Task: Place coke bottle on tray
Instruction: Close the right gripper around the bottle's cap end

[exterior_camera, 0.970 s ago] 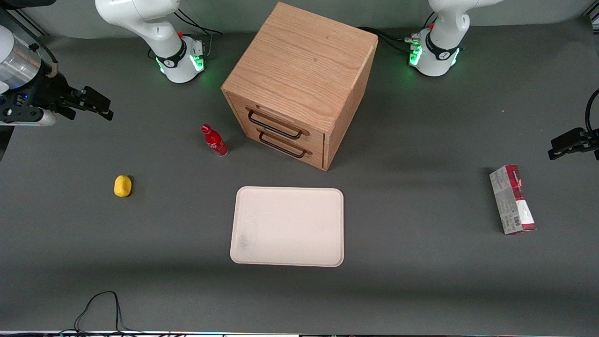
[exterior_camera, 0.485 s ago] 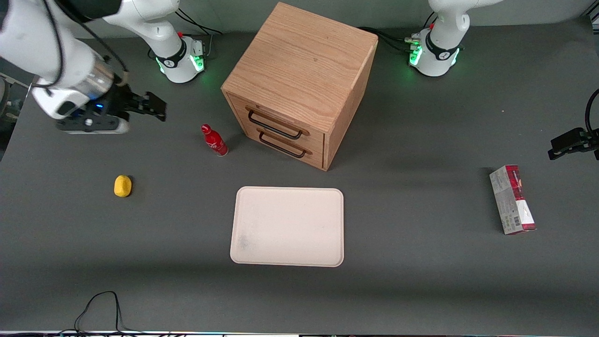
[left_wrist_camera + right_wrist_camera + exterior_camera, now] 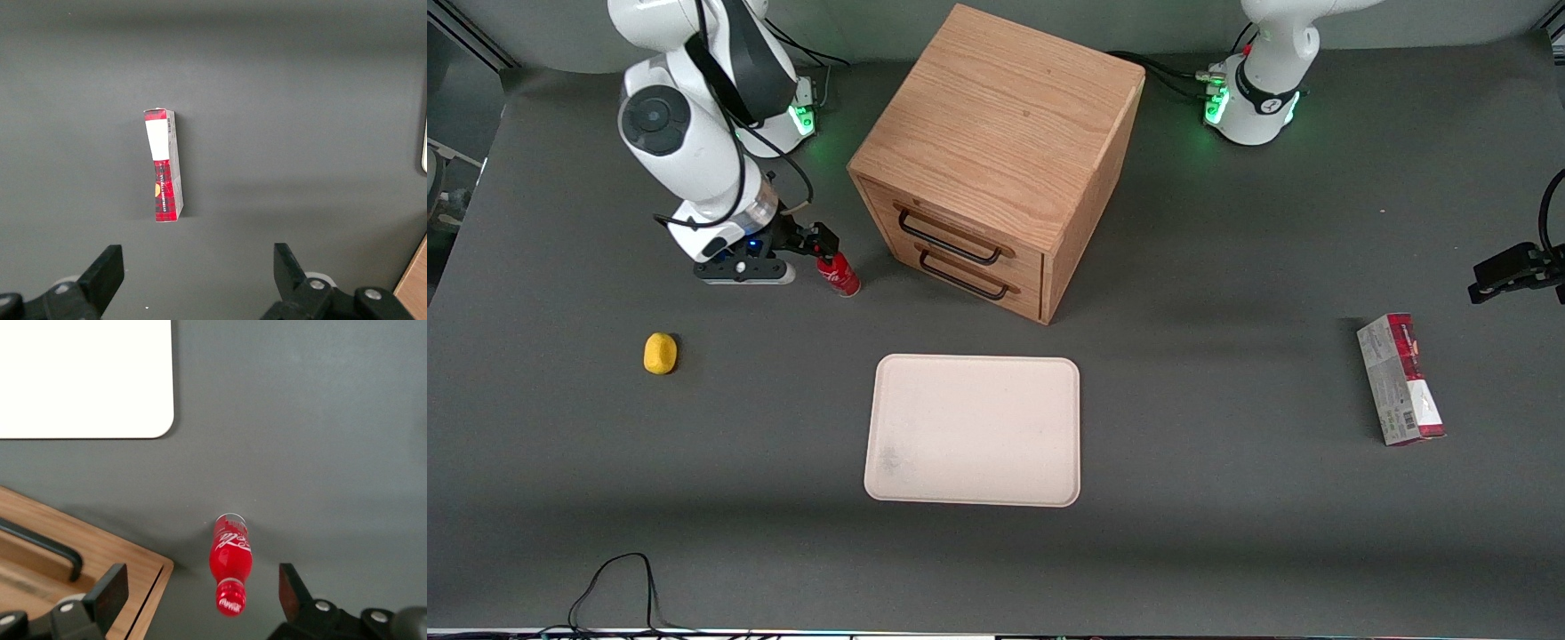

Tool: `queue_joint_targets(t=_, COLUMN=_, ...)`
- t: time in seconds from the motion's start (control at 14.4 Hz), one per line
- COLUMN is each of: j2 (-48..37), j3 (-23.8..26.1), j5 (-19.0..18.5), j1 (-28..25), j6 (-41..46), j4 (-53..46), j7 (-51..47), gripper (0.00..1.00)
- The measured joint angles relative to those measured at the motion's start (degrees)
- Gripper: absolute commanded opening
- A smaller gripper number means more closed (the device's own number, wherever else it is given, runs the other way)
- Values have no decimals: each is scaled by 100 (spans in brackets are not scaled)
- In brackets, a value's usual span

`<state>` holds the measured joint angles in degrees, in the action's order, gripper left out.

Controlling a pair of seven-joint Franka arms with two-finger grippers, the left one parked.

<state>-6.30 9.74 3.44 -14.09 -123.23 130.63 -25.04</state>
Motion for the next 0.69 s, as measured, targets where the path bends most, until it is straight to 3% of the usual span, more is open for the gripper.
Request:
queue_joint_targets(t=0.21, j2=-53, j3=1, j5=0, j1=-54, j6=-868, j4=898, j7=0, gripper=100)
queue_joint_targets(t=0.55, j2=-79, j3=135, j5=0, j1=-127, j6=-973, j4=1376, j7=-27, gripper=100)
queue_joint_targets(t=0.69, j2=-112, j3=225, j5=0, j1=-149, j6=-973, j4=1430, j7=-105, gripper=95)
